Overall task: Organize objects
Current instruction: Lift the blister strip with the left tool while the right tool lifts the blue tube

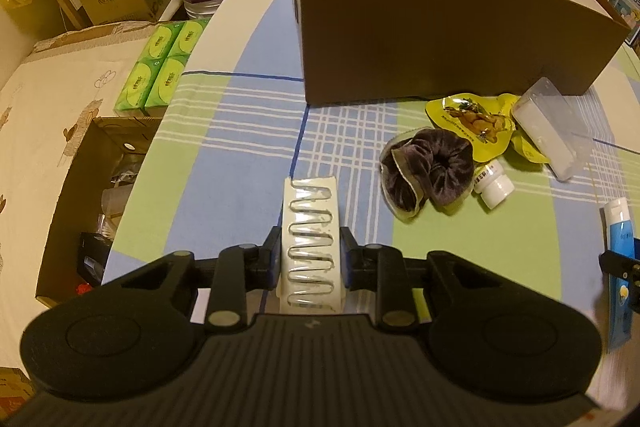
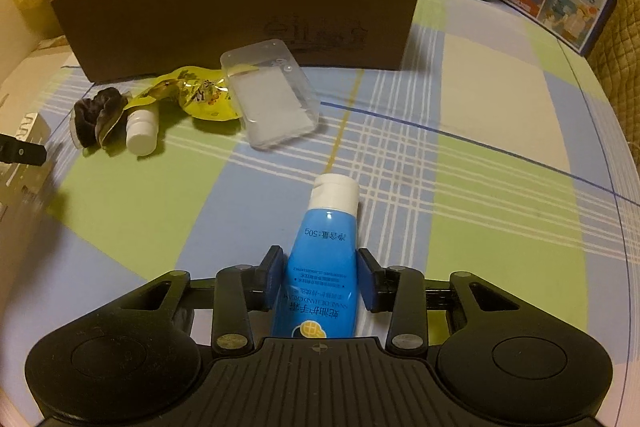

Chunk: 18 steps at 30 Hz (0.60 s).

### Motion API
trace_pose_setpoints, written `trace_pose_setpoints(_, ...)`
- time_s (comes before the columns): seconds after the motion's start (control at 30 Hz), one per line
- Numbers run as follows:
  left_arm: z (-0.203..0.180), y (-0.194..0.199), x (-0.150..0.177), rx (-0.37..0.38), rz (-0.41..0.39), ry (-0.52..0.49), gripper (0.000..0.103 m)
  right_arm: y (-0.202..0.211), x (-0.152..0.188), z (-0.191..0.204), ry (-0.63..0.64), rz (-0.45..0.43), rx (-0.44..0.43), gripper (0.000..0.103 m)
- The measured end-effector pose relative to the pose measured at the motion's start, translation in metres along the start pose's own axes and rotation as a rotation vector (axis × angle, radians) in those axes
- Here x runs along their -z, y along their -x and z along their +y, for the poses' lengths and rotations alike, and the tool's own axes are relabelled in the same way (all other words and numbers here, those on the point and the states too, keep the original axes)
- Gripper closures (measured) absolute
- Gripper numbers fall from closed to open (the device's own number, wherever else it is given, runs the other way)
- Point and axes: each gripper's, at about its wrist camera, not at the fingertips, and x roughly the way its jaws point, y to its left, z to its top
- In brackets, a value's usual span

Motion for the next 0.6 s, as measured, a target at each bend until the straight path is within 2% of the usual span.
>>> trace_pose_setpoints(0.37,-0.005,0.006,0.004,0.028,0.011,-0.008,0.080,0.001,0.001,-0.011,-0.030,0.000,-0.065,0.068)
trace_pose_setpoints(0.6,-0.006,0.020,-0.001,0.038,-0.026,-0.010,0.080,0.006,0.000,-0.024,-0.102,-0.003,-0.115,0.068)
